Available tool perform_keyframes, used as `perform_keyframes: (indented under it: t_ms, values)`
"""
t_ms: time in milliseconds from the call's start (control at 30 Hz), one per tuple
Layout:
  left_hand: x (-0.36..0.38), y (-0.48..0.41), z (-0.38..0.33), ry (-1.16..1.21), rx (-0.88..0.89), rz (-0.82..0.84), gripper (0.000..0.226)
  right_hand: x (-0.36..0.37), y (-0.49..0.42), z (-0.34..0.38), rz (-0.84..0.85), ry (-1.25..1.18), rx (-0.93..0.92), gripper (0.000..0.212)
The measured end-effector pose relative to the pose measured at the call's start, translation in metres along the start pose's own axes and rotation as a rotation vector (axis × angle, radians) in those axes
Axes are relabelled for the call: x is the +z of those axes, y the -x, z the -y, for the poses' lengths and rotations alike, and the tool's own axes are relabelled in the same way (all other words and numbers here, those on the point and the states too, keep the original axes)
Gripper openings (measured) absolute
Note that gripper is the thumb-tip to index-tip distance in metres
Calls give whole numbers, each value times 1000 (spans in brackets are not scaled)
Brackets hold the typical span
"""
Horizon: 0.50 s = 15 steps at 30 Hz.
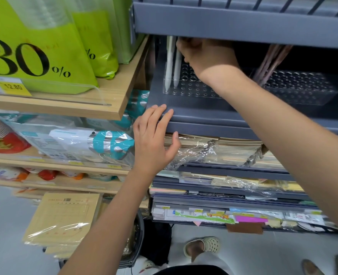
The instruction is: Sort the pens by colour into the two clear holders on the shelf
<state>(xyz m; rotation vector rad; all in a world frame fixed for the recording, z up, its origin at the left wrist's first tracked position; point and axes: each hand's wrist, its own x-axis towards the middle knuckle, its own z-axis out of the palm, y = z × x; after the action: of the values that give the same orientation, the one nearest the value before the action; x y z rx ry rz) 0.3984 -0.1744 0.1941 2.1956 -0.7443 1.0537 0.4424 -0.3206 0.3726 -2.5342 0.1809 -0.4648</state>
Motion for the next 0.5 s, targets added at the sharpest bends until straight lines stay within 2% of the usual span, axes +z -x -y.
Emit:
perform_keyframes:
  t_ms: [400,500]
  values:
    - [1,1,1,2,1,-1,48,5,2,-4,-24,-88,-11,21]
    - [-1,1,2,-4,10,4,48,6,2,-3,-31,-164,-22,26]
